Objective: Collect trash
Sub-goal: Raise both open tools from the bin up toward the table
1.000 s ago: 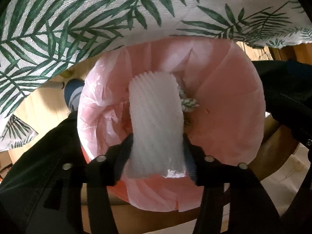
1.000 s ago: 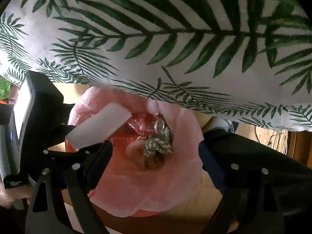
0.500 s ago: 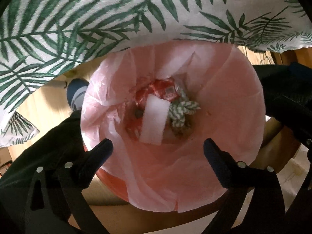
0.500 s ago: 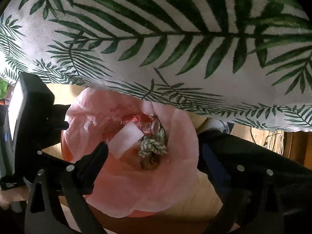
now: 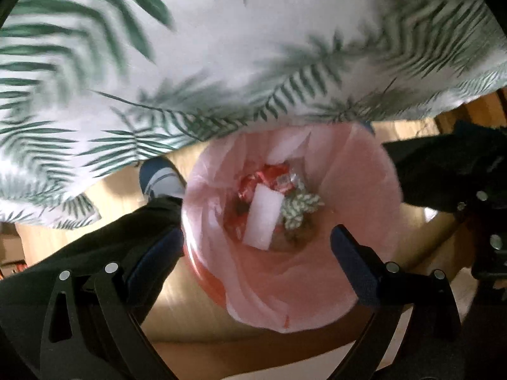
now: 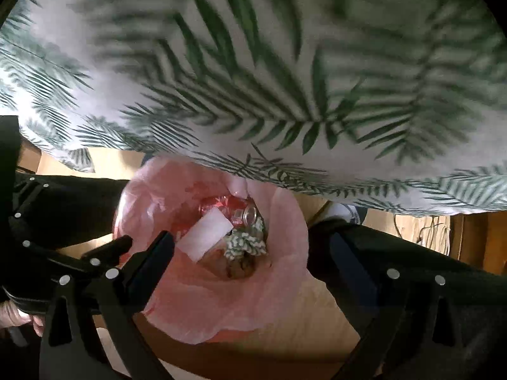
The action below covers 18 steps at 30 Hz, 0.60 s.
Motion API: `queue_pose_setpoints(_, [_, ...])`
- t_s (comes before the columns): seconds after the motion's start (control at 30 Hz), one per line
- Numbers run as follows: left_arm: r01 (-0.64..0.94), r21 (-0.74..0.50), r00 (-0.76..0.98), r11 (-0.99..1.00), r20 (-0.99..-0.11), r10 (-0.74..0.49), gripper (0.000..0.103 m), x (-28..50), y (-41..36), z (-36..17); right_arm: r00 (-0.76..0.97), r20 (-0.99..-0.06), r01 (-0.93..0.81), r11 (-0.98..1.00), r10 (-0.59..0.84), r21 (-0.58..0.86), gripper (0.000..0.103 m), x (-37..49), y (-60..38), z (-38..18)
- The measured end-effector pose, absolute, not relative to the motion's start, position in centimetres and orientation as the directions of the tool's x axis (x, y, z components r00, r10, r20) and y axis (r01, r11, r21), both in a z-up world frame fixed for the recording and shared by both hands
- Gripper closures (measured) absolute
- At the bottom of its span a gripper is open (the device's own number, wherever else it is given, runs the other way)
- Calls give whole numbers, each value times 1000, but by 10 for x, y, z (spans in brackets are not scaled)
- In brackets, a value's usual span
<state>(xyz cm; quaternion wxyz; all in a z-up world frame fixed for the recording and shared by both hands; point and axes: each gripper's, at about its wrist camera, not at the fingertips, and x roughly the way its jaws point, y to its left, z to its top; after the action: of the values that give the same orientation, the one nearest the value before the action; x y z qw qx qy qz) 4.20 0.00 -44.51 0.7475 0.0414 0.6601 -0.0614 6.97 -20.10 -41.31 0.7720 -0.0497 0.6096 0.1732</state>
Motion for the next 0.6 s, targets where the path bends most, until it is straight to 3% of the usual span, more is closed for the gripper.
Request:
queue_pose_setpoints(0.27, [116, -69, 298, 991, -949, -101, 6, 7, 9, -320, 341, -917, -345, 935, 207, 82, 5, 25, -211, -309])
queue_pose_setpoints(0.6, [148, -73, 515, 986, -846, -140, 6, -18, 18, -155, 542, -799, -385, 922, 261, 40, 5, -11, -217, -159])
